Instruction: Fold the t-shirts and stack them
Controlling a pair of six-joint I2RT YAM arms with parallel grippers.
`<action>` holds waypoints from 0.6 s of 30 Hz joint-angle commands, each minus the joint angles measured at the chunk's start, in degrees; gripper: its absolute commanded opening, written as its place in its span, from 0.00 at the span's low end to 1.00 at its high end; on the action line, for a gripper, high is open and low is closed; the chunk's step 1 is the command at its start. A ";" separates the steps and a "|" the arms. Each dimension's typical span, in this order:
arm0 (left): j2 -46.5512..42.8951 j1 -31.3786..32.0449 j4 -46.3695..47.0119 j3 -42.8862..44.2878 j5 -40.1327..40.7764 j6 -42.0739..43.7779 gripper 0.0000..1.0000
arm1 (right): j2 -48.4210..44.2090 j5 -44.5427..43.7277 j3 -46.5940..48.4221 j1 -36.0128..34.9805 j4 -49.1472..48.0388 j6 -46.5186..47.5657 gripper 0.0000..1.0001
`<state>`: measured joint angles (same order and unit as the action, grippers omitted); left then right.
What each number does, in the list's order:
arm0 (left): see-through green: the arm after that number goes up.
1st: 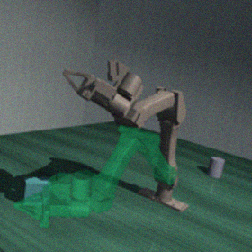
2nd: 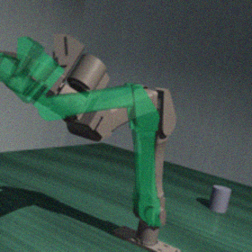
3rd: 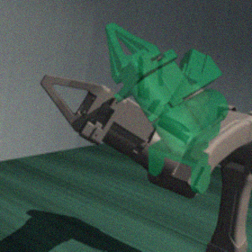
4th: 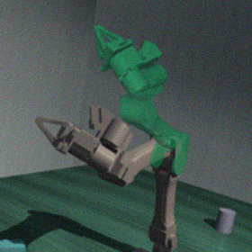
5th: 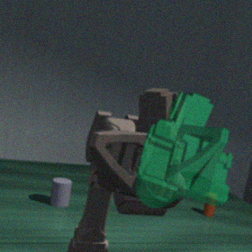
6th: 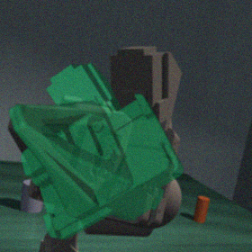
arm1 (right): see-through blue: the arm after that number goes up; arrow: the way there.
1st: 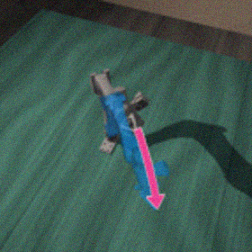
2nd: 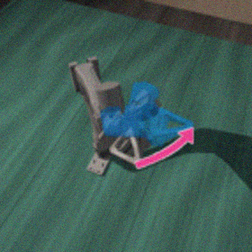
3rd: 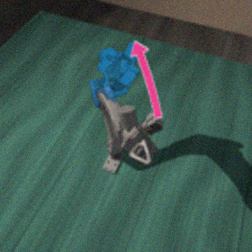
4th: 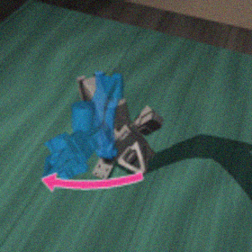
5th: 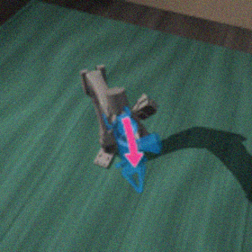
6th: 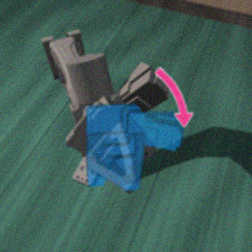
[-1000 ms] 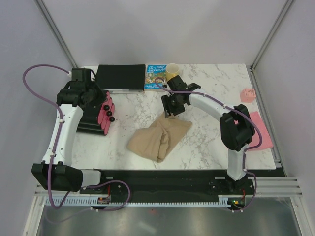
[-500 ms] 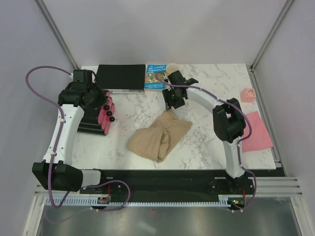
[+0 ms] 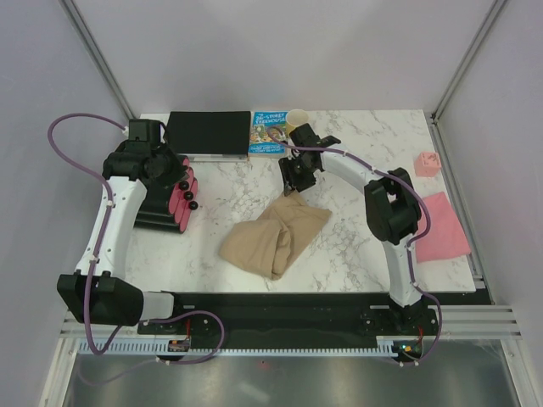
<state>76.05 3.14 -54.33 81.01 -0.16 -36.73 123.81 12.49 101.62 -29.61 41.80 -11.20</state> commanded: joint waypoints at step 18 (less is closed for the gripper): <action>-0.46 0.12 1.41 -0.77 -0.36 0.70 0.02 | -8.75 4.73 5.69 0.78 -1.72 -2.24 0.00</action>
<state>76.20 3.14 -54.22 80.73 -0.14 -36.75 125.67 17.91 103.00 -29.12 42.63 -11.99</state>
